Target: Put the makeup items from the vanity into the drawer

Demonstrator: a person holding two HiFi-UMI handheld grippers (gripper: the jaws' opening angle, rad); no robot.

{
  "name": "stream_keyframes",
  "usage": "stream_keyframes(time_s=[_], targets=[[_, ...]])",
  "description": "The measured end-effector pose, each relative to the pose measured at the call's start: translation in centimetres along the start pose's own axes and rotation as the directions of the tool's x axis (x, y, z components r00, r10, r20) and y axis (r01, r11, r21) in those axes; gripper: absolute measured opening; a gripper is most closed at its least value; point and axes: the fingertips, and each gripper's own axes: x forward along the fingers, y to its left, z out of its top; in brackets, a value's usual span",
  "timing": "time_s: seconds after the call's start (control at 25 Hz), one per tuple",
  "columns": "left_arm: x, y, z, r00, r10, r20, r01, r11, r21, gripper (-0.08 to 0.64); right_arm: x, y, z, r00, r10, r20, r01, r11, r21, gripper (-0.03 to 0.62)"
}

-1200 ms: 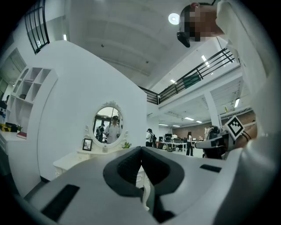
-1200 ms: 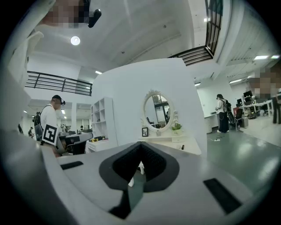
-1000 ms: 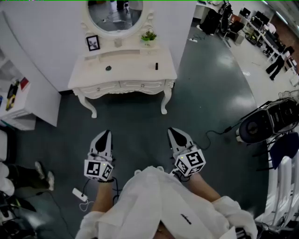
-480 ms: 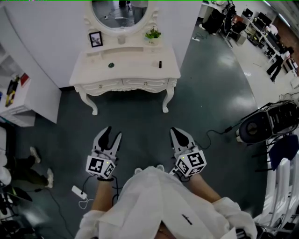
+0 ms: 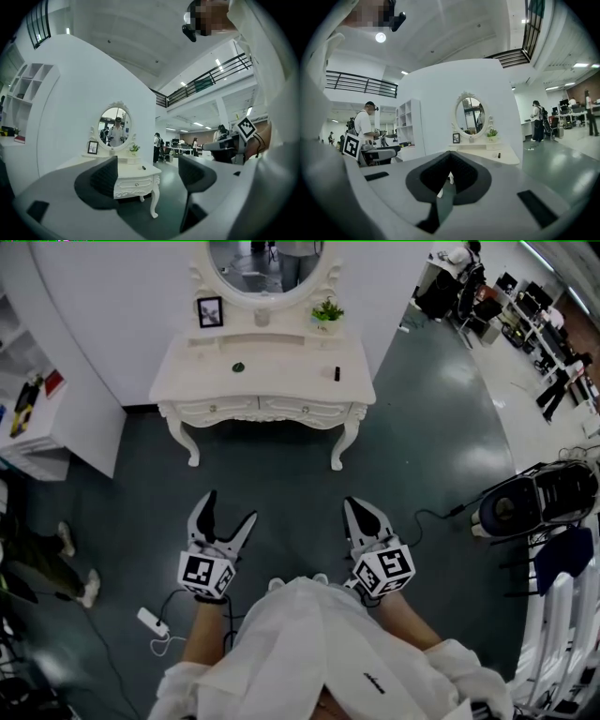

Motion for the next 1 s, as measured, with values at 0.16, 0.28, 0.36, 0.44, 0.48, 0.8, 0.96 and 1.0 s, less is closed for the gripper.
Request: stream_keyframes(time_s=[0.16, 0.28, 0.36, 0.44, 0.48, 0.8, 0.96, 1.0], targets=[[-1.5, 1.9, -1.2, 1.0, 0.019, -0.019, -0.02, 1.0, -0.017, 0.383, 0.8, 1.6, -0.3, 1.0, 0.001, -0.005, -0.001, 1.0, 0.001, 0.017], [-2.4, 3.1, -2.1, 0.999, 0.037, -0.038, -0.039, 0.999, -0.037, 0.383, 1.1, 2.3, -0.8, 1.0, -0.002, -0.017, 0.002, 1.0, 0.006, 0.018], [-2.5, 3.4, -2.4, 0.998, 0.045, -0.044, -0.047, 0.998, -0.041, 0.382, 1.1, 2.2, -1.0, 1.0, -0.006, -0.023, 0.006, 1.0, 0.008, 0.018], [-2.2, 3.5, -2.4, 0.998, 0.049, -0.049, -0.052, 0.997, -0.052, 0.382, 1.3, 1.9, -1.1, 1.0, -0.005, -0.028, 0.006, 1.0, 0.011, 0.018], [-1.9, 3.5, -2.4, 0.997, 0.05, -0.052, -0.053, 0.997, -0.056, 0.382, 1.5, 1.7, -1.1, 1.0, -0.005, -0.029, 0.005, 1.0, 0.013, 0.018], [1.8, 3.6, -1.9, 0.998, 0.031, -0.054, -0.034, 0.998, -0.047, 0.382, 3.6, -0.5, -1.1, 1.0, 0.0, -0.019, 0.0, 1.0, 0.03, 0.017], [4.5, 4.4, -1.6, 0.998, 0.042, -0.045, -0.044, 0.998, -0.038, 0.382, 6.0, -2.0, -0.9, 1.0, 0.024, -0.016, -0.023, 0.999, 0.038, 0.018], [5.3, 4.6, -1.6, 0.998, 0.043, -0.048, -0.044, 0.998, -0.035, 0.382, 6.7, -2.5, -0.7, 0.999, 0.031, -0.013, -0.03, 0.999, 0.04, 0.018]])
